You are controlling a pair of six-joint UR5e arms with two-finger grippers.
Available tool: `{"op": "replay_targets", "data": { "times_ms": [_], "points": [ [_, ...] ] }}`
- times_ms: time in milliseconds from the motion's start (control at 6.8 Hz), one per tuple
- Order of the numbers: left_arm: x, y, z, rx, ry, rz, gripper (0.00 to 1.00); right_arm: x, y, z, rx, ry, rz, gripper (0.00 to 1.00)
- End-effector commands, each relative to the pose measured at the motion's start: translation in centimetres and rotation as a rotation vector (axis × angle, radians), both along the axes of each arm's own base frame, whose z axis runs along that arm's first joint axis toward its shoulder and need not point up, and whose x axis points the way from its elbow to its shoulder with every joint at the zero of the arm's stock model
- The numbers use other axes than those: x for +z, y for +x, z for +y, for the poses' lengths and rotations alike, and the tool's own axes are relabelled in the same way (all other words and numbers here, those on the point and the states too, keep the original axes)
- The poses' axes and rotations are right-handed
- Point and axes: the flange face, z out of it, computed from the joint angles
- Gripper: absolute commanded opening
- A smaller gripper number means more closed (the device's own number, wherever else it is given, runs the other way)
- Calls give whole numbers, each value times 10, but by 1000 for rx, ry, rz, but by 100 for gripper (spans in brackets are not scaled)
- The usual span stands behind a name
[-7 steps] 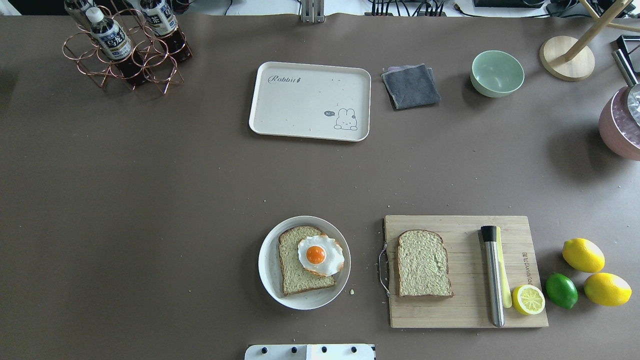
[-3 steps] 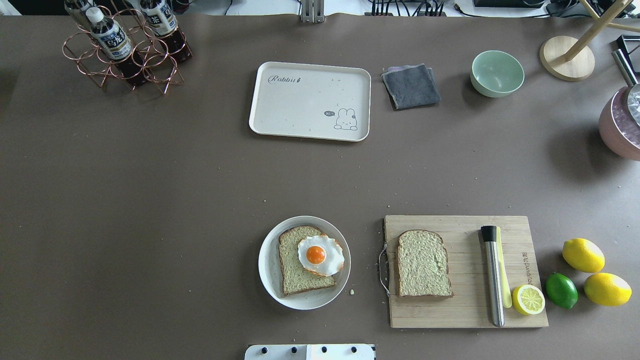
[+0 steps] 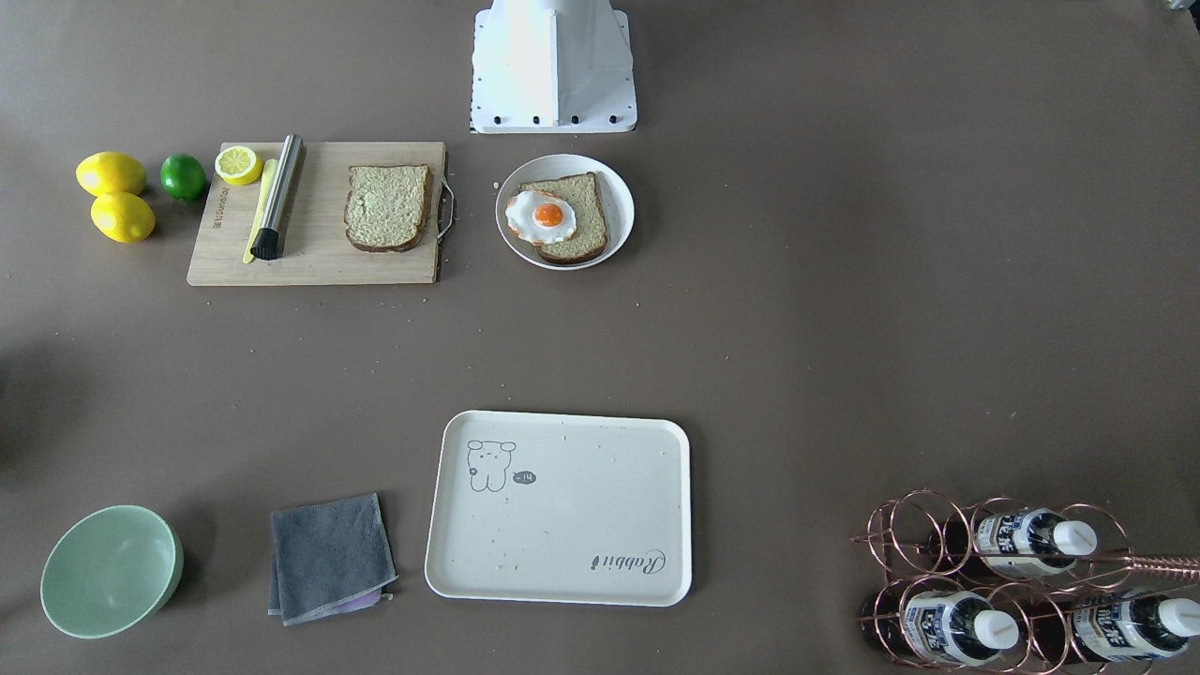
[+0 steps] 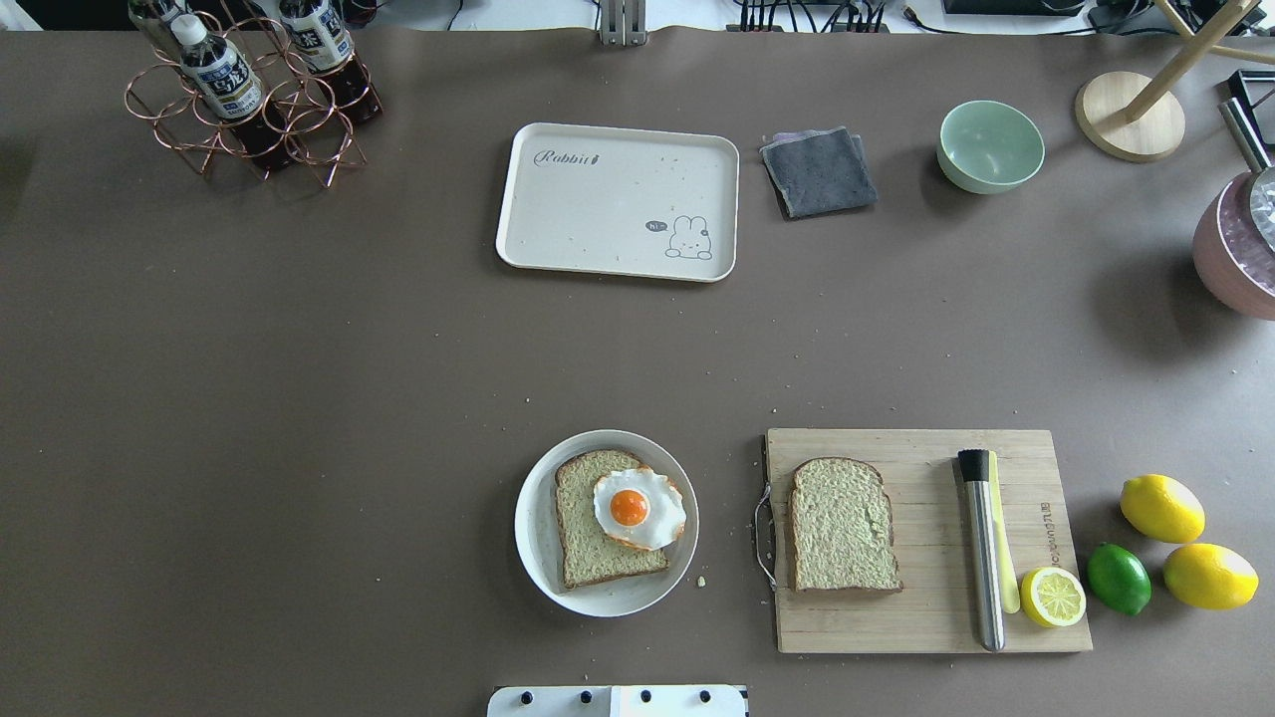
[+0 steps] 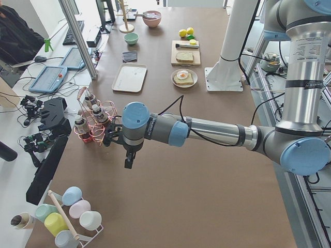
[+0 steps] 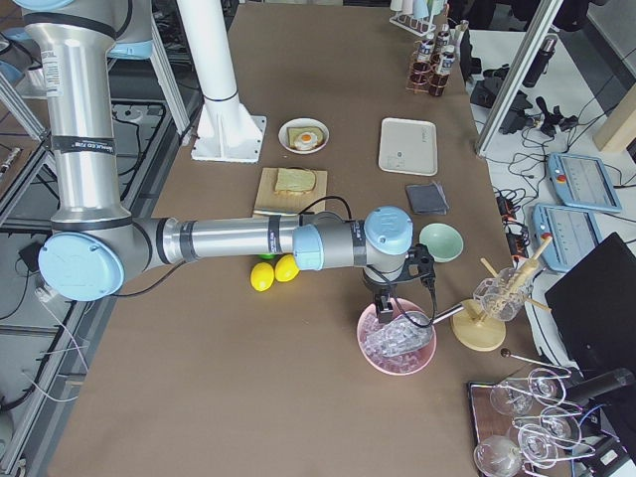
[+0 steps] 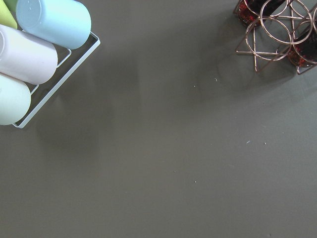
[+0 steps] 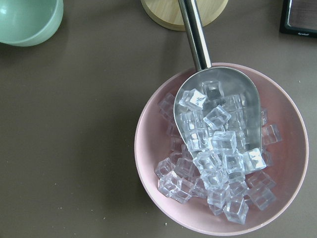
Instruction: Make sandwich and place on tray
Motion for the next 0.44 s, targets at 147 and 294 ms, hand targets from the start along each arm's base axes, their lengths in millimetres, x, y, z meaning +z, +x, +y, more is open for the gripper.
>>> {"op": "replay_targets", "data": {
  "times_ms": [147, 294],
  "points": [
    [0, 0, 3, -3, -4, 0, 97, -1, 0, 0, -2, 3, -6, 99],
    [-1, 0, 3, -3, -3, 1, 97, -1, 0, 1, -2, 3, -7, 99]
  ]
}}
